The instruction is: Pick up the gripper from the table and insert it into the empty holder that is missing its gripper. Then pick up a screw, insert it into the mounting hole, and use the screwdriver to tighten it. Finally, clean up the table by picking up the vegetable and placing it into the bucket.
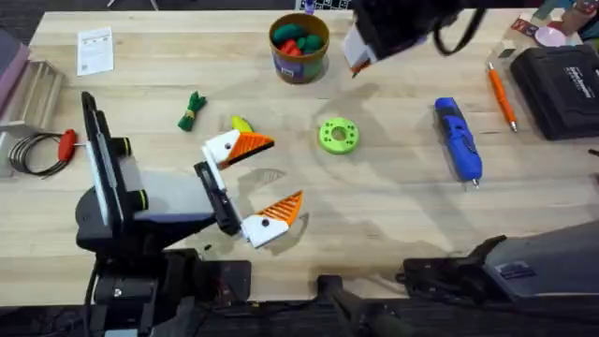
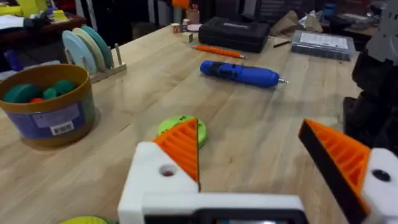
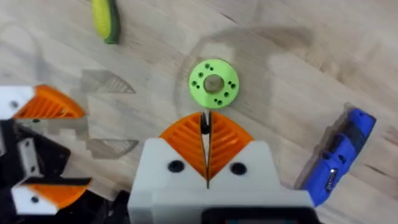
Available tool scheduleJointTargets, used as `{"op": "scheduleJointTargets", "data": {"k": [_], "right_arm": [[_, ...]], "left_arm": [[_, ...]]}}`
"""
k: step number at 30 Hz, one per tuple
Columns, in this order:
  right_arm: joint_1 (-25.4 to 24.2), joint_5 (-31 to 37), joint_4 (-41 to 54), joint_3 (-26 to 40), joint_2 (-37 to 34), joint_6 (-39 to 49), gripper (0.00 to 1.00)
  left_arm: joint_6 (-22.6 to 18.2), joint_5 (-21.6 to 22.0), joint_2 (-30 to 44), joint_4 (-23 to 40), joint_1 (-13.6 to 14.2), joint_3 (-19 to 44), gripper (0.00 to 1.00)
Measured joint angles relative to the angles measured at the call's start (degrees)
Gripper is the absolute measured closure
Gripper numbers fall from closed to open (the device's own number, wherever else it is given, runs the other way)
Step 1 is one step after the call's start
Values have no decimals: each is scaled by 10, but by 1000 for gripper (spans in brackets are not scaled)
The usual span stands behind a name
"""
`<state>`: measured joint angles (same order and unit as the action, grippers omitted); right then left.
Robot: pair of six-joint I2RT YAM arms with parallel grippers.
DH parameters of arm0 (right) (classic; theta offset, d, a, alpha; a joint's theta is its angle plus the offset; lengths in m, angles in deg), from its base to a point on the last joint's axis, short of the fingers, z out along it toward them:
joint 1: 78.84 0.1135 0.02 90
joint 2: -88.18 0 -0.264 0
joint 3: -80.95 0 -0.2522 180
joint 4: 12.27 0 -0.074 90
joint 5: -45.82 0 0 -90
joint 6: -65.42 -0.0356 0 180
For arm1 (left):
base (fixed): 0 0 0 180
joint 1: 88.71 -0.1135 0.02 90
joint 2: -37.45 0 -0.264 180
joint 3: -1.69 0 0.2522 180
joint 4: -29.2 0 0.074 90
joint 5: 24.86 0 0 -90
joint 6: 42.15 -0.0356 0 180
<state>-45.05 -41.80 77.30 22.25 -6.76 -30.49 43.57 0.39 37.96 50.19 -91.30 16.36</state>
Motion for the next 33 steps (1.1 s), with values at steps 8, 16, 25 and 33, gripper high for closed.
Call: {"op": "scheduleJointTargets", "data": {"k": [8,16,25,33], "right_arm": [[82,4,39,101,-5,34,995],[165,4,42,151,-71,65,995],[245,-2,15,161,-104,108,995],[276,-17,-8,164,-121,158,995]], "left_arm": [[0,0,0,0,0,0,15],[0,0,0,0,0,0,15],[0,0,0,0,0,0,15],[0,0,0,0,0,0,14]]}}
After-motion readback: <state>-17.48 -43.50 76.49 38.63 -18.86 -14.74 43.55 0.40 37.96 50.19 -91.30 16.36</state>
